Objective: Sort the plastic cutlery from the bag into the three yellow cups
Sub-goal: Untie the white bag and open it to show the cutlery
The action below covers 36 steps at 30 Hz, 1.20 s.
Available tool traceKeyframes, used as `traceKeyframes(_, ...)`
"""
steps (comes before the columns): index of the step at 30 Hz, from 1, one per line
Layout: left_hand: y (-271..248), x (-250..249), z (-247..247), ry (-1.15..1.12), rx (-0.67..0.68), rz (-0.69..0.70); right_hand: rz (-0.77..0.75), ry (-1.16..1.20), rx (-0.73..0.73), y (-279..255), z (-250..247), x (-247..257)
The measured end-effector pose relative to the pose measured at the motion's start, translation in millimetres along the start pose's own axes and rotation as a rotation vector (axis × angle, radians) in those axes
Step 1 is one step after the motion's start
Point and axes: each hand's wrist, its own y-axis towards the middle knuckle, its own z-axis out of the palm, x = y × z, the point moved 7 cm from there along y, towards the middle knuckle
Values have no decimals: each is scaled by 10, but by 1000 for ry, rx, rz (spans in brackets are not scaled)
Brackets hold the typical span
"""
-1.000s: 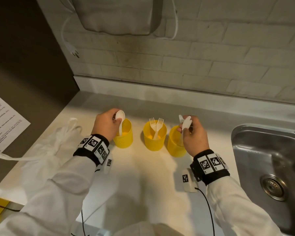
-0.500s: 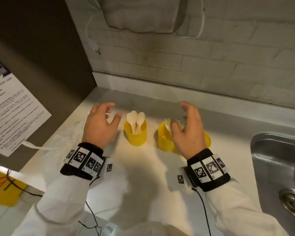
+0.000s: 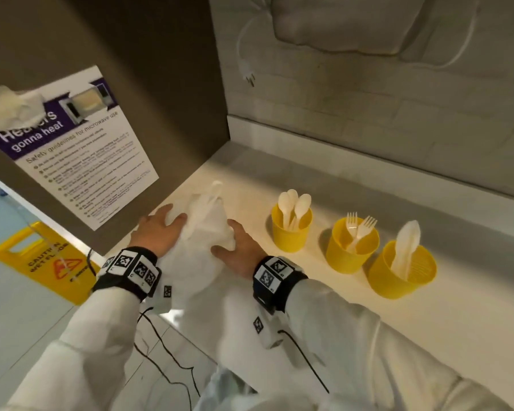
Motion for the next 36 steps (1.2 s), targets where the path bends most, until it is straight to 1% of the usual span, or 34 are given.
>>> traceKeyframes(4,69,132,47,-80,91,-93,112,104,81,112,182,-58)
traceKeyframes(6,58,155,84,-155,169,-128,138,160,108,121,222,-73)
traceKeyframes(9,-17,126,146,-251,283,-101,146,234,115,76,217,-114)
traceKeyframes(14,-87,169,362,-269,392,-49,156,329,106,-150,22,-234)
traceKeyframes(16,-223,114,485,-267,432,-27,158,353,95,-293,-81,-326)
traceKeyframes(19,-518,20,647,-274,462,-9,126,380,51,-588,-289,-482)
traceKeyframes(21,-772,-87,738,-286,494,-41,115,392,27,-798,-433,-623)
traceKeyframes(22,-910,-171,796,-291,515,-35,108,391,11,-903,-507,-712)
traceKeyframes(25,-1280,-427,933,-303,572,33,80,304,-46,-1165,-740,-906)
traceKeyframes(28,-1520,-601,1090,-343,639,77,56,217,-99,-1380,-970,-1040)
traceKeyframes(30,-1637,-738,1206,-322,678,104,64,191,-135,-1527,-1120,-1125)
traceKeyframes(34,-1879,-1039,1336,-305,751,196,40,194,-253,-1757,-1371,-1235)
traceKeyframes(36,-1896,-1107,1385,-298,781,241,34,214,-317,-1845,-1454,-1256)
